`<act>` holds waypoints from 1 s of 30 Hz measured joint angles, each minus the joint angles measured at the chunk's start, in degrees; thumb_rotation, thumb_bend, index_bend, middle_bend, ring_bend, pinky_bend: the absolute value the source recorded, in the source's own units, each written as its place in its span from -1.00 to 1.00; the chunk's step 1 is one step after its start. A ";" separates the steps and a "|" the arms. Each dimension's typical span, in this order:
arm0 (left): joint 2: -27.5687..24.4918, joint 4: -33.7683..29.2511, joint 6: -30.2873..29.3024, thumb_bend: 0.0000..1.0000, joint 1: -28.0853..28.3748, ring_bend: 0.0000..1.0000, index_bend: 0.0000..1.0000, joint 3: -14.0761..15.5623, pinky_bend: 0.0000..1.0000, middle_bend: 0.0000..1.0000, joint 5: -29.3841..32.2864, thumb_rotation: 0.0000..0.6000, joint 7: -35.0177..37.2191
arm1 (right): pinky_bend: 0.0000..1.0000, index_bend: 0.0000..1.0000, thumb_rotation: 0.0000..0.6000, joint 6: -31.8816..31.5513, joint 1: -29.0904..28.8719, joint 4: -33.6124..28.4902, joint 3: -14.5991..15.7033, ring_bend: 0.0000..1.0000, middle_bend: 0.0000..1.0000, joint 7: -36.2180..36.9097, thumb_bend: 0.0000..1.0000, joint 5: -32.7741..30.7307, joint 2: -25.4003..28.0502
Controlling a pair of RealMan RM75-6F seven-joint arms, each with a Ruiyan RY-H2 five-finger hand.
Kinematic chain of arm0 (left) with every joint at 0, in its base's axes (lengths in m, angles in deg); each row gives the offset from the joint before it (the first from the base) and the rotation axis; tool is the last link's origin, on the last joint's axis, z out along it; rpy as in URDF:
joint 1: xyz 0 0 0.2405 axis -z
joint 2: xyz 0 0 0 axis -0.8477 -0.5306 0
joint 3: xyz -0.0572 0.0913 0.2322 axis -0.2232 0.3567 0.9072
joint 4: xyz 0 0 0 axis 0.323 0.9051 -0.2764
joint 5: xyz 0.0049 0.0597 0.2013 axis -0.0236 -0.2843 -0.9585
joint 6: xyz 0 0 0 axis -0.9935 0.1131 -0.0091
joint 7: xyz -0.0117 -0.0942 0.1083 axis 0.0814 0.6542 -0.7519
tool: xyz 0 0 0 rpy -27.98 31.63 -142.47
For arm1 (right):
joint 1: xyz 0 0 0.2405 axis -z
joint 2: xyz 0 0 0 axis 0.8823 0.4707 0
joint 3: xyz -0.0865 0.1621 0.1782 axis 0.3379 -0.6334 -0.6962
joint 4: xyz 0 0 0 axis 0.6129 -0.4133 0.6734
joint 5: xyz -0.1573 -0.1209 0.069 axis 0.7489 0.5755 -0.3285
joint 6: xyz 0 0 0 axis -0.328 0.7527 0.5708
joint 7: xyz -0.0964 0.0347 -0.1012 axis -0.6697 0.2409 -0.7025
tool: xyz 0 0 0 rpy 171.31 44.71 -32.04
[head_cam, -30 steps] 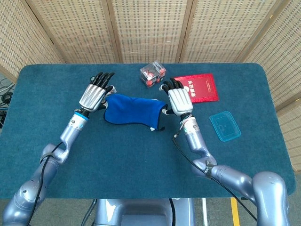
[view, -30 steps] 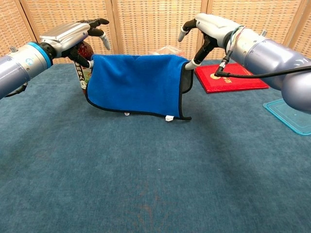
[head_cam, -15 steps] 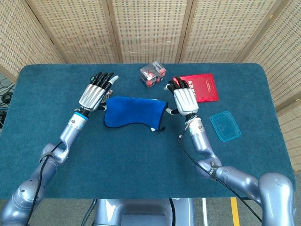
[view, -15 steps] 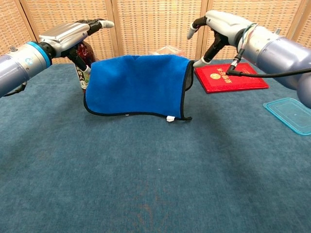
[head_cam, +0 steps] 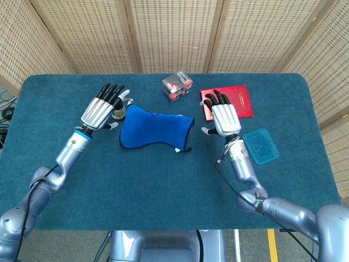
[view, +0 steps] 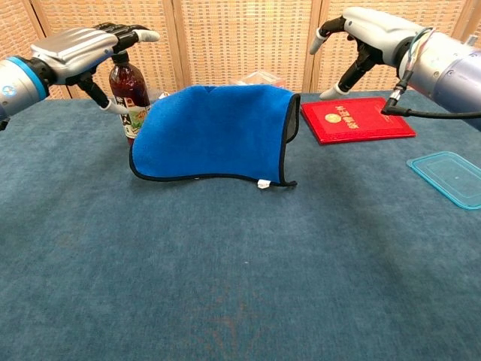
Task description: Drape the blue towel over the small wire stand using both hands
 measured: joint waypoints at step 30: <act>-33.50 -60.96 -18.27 -1.00 -22.54 -1.00 -1.00 0.86 -1.00 -1.00 6.94 1.00 -16.23 | -0.75 -0.42 1.00 -22.51 19.82 -11.06 14.29 -0.91 -0.67 6.37 -0.97 22.48 13.52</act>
